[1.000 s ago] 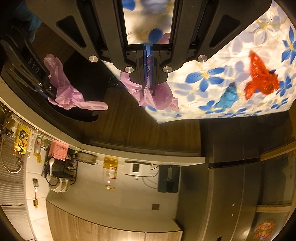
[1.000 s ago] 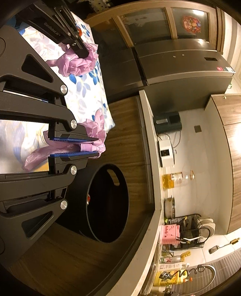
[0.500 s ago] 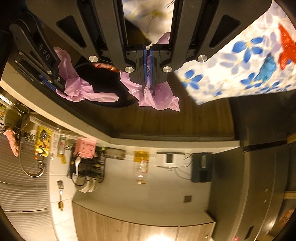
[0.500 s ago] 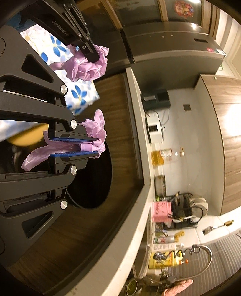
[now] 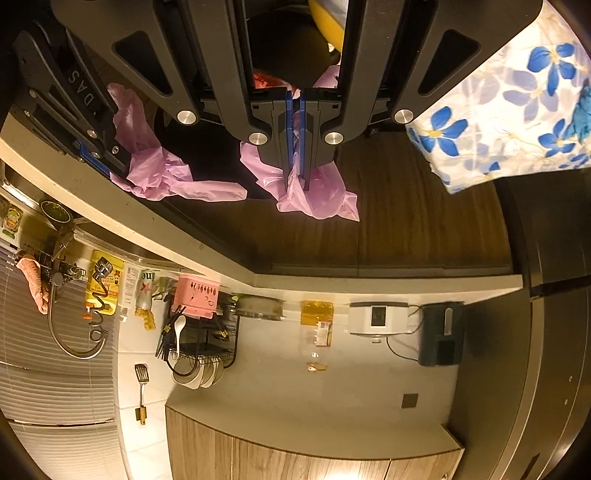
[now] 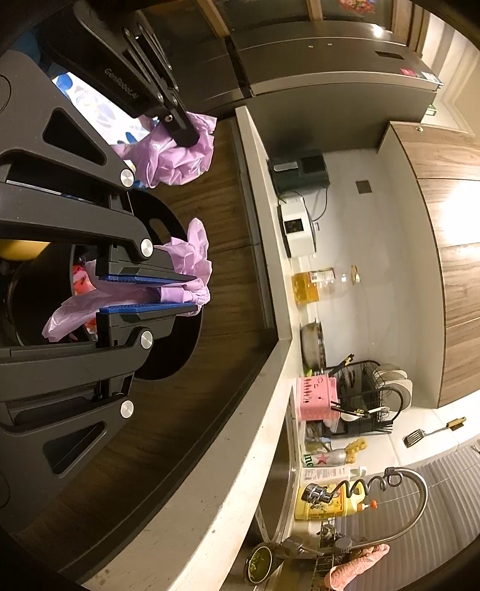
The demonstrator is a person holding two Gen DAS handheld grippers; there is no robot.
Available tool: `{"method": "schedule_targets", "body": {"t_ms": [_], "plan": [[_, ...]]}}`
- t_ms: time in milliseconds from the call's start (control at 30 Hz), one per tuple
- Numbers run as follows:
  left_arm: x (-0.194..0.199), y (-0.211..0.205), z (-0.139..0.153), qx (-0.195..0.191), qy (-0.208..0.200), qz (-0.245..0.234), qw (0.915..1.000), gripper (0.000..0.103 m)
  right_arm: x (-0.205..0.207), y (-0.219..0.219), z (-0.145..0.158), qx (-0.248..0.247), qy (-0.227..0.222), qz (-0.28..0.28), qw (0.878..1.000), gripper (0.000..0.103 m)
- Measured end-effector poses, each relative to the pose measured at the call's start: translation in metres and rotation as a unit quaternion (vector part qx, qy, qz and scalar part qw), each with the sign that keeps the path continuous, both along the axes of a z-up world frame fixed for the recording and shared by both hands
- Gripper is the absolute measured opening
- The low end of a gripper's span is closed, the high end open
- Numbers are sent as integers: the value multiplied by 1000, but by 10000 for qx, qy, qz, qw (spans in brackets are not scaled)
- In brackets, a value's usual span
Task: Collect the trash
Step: 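Carry the purple bag and pink glove with both tools over the black bin, then open both tools to drop the purple bag and pink glove into the bin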
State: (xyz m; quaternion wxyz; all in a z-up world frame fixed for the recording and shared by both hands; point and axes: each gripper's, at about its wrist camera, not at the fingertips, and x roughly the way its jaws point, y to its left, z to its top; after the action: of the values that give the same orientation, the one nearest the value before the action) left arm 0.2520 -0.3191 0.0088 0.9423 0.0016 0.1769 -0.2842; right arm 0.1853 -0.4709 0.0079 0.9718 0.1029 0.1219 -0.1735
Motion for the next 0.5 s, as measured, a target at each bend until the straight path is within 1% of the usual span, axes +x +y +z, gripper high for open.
{"method": "schedule_targets", "body": {"t_ms": [233,500], "plan": [[7,-16,-10,80,50,-171,9998,2,9,-14,-6,68,42,-28,10000,9],[17,-24,-15,113,164,-188,9996,2,15,-18,-10,74,67,30,9999,9]]}}
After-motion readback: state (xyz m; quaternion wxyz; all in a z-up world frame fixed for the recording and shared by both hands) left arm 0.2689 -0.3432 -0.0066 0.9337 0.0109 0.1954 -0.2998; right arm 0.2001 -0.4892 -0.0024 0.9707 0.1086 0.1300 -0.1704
